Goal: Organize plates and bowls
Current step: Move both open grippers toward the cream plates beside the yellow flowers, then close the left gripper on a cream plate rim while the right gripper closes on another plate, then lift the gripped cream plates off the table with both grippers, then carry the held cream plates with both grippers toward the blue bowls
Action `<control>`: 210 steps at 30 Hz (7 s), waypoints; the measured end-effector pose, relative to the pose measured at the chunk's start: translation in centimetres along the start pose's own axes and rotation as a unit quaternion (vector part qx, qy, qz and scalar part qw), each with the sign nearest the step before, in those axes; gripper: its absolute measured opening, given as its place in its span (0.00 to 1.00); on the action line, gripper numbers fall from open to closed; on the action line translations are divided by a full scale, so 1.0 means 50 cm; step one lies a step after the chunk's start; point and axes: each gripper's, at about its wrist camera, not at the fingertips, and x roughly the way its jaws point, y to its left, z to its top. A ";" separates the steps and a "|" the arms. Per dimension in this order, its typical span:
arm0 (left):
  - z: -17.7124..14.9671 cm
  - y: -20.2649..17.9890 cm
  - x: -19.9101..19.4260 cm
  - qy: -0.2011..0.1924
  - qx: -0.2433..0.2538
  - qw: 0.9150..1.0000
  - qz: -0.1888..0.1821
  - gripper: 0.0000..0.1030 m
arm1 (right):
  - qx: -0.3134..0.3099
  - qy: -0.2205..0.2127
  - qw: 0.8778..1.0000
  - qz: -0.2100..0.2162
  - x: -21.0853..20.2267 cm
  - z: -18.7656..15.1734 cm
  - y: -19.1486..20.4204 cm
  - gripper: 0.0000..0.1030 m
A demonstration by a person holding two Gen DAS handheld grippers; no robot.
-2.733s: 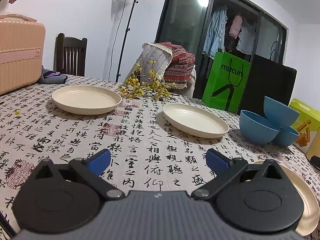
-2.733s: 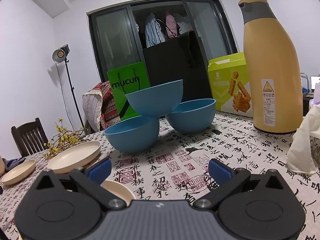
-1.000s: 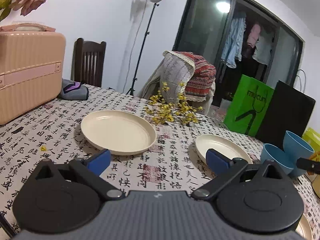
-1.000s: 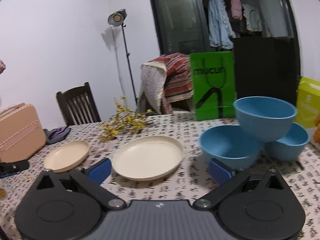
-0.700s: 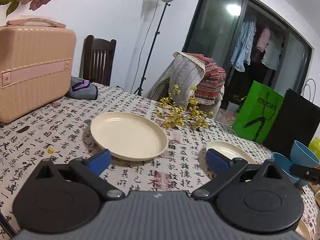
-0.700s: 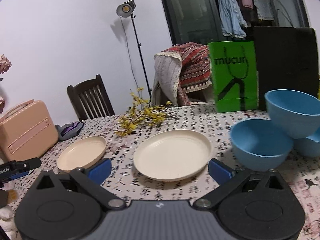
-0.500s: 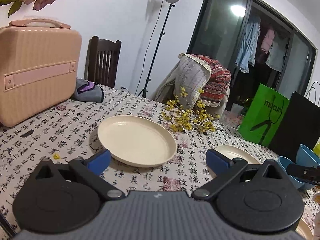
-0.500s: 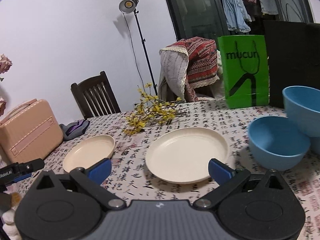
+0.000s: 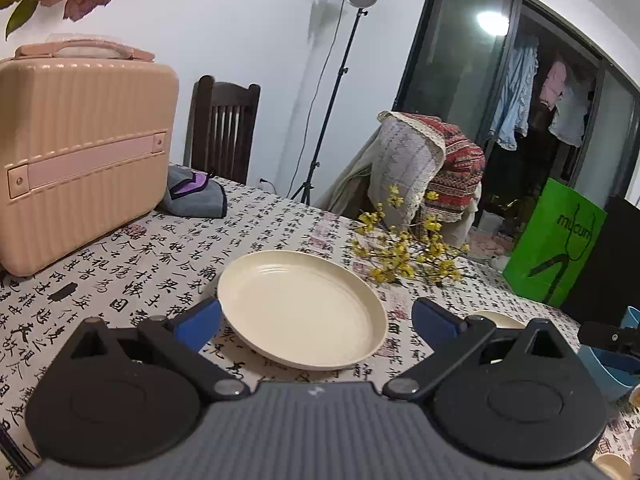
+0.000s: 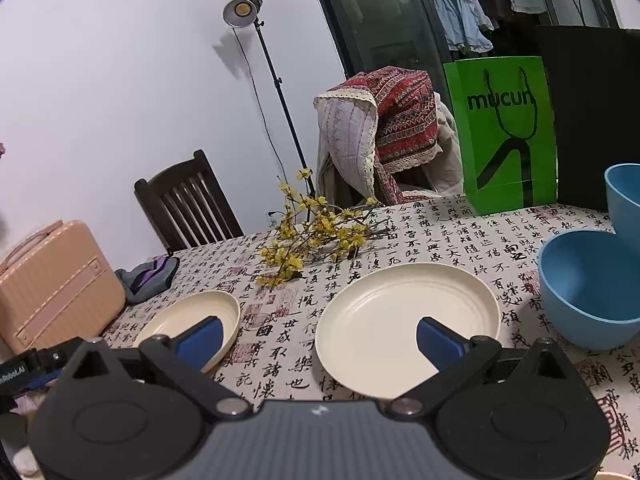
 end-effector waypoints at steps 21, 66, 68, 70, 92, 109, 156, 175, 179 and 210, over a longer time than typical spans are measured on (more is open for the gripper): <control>0.033 0.078 0.120 0.030 -0.018 0.999 0.020 1.00 | -0.010 0.031 0.999 -0.016 0.141 0.032 0.031 1.00; 0.016 0.148 0.248 0.042 -0.031 0.997 0.058 1.00 | -0.058 0.062 0.996 -0.013 0.338 0.030 0.170 0.94; 0.013 0.147 0.252 0.044 -0.030 0.997 0.060 1.00 | -0.057 0.065 0.996 -0.010 0.346 0.028 0.171 0.91; 0.012 0.148 0.255 0.048 -0.031 0.997 0.059 1.00 | -0.053 0.067 0.996 -0.005 0.353 0.027 0.171 0.90; 0.005 0.164 0.270 0.064 -0.056 0.995 0.052 0.77 | -0.054 0.116 0.991 0.032 0.435 -0.009 0.215 0.45; -0.002 0.170 0.289 0.085 -0.068 0.993 0.034 0.50 | -0.043 0.144 0.987 0.053 0.492 -0.026 0.225 0.34; 0.002 0.150 0.267 0.059 -0.040 0.997 0.023 0.25 | -0.089 0.126 0.986 0.061 0.407 -0.045 0.228 0.12; 0.005 0.113 0.216 0.033 -0.019 0.999 -0.012 0.25 | -0.088 0.101 0.990 0.052 0.334 -0.037 0.208 0.12; 0.003 0.098 0.200 0.027 -0.009 0.999 -0.023 0.25 | -0.087 0.092 0.991 0.046 0.308 -0.032 0.201 0.13; -0.019 0.003 0.100 0.025 0.028 0.998 -0.041 0.25 | -0.047 0.078 0.995 0.034 0.175 -0.049 0.121 0.13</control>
